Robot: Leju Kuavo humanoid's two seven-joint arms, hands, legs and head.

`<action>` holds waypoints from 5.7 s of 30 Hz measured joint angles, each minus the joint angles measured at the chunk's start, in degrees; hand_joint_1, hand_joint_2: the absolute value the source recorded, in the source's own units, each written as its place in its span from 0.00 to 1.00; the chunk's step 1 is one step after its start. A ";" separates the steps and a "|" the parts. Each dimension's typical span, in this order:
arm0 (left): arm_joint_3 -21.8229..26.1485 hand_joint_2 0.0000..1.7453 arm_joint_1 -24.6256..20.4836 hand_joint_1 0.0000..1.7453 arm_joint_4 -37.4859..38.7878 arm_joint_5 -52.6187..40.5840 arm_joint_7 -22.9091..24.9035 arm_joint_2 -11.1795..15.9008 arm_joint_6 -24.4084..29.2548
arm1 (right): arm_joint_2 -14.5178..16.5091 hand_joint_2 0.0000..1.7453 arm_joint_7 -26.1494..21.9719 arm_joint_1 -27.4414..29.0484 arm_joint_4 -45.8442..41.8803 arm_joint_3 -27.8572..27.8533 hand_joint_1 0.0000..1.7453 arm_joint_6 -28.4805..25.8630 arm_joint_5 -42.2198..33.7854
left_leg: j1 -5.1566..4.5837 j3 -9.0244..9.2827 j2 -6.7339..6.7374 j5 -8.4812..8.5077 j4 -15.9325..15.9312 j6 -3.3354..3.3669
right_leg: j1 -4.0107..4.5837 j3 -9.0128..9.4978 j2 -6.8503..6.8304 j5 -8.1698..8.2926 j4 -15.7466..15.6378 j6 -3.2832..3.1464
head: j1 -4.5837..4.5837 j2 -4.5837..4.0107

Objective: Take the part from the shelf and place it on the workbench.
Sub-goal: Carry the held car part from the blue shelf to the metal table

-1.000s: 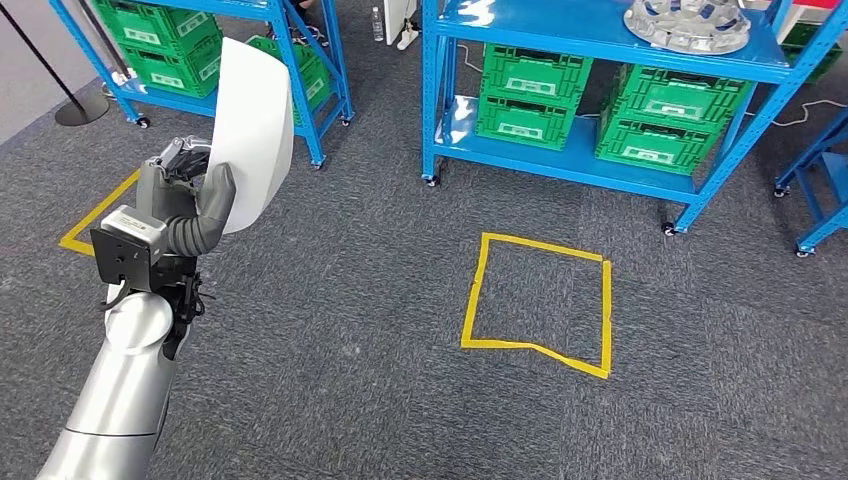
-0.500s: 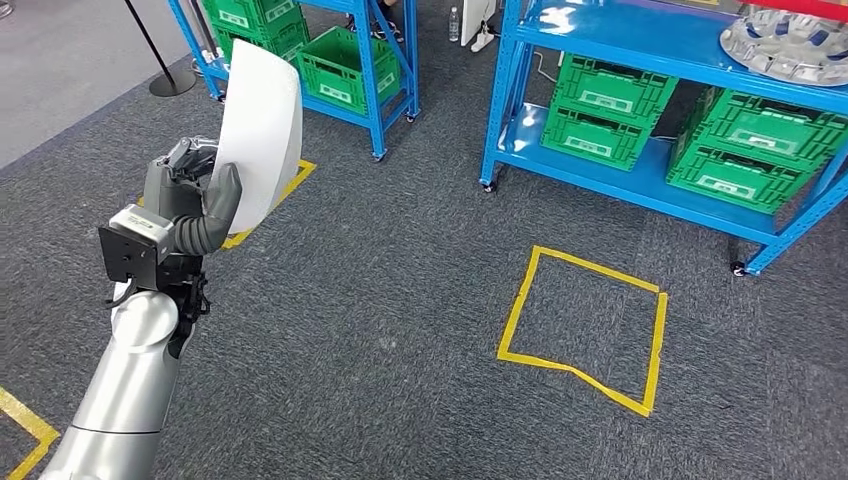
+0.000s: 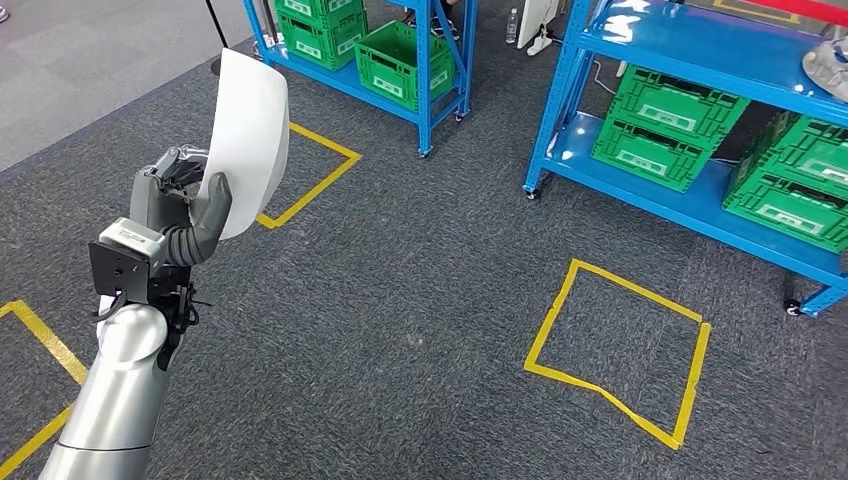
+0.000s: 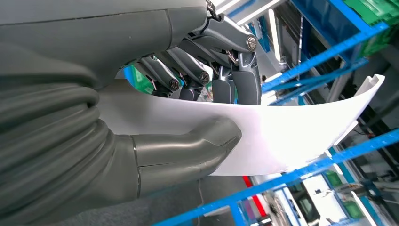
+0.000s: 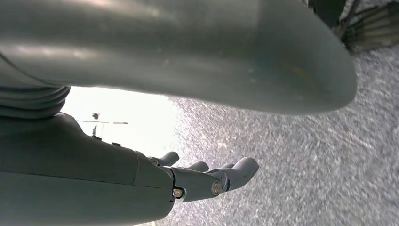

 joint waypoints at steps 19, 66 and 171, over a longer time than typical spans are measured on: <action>0.44 1.00 1.26 1.00 -1.17 -0.75 0.23 -0.99 -1.08 | 0.30 0.00 0.03 0.22 0.00 0.00 0.00 -0.16 0.17 | 0.35 -3.17 -5.22 -2.47 4.94 -1.39 | -0.26 -1.12 6.25 0.96 0.25 -1.94 | 0.22 0.00; 1.90 1.00 2.99 1.00 -1.64 -0.55 -1.81 1.17 -2.69 | 0.60 0.00 -0.59 0.27 0.00 0.00 0.00 0.19 1.26 | 0.25 0.60 -2.43 0.49 -0.63 1.24 | -0.13 -4.61 5.35 -5.27 10.02 0.37 | 0.54 0.00; 3.16 1.00 3.06 1.00 -1.52 0.57 -2.05 3.70 -1.56 | 0.51 0.00 -1.94 0.01 -0.01 0.01 0.00 0.42 2.90 | 0.55 -1.24 -8.16 0.05 1.49 -1.17 | -0.03 -1.44 7.59 2.76 -0.63 -1.83 | 0.68 0.00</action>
